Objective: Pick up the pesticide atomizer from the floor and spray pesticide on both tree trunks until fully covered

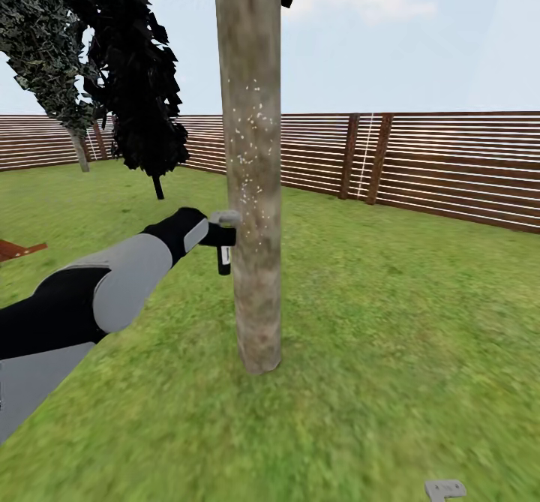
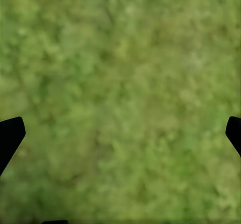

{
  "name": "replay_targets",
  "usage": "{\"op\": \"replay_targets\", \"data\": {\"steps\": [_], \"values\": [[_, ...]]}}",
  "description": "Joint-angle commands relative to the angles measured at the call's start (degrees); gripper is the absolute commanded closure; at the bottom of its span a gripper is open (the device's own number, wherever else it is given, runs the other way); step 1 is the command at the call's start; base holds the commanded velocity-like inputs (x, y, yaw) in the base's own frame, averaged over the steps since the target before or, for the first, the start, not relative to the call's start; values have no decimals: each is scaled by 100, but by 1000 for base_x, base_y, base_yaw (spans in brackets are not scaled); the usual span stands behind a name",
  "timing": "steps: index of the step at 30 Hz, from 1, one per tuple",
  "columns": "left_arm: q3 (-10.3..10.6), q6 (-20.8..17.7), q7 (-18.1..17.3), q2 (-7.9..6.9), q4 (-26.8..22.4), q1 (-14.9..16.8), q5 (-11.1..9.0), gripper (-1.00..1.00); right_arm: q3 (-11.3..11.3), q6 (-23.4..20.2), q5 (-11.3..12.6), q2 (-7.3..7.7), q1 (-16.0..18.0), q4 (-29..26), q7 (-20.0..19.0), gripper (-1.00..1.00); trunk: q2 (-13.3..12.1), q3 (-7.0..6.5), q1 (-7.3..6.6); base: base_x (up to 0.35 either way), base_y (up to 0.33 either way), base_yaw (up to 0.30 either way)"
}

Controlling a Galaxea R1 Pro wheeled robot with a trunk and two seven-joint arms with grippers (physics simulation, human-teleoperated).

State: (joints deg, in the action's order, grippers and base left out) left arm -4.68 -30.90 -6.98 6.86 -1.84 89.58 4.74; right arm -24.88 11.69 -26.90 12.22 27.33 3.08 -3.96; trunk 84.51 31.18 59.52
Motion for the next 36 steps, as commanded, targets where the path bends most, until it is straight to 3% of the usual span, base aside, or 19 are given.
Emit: {"op": "replay_targets", "data": {"steps": [1,27,33,36], "values": [[-2,41,3,0,-1,-23,3,100,0,0,0,0,0,0,0,-100,0,0,0,0,0,0],[-2,463,8,0,2,-915,10,100,0,0,0,0,0,0,0,-100,0,0,0,0,0,0],[-6,742,8,-11,1,-1234,10,100,-2,0,0,0,0,0,0,-100,0,0,0,0,0,0],[-7,1149,5,-13,3,-1374,10,100,-5,0,0,0,0,0,0,-100,0,0,0,0,0,0]]}}
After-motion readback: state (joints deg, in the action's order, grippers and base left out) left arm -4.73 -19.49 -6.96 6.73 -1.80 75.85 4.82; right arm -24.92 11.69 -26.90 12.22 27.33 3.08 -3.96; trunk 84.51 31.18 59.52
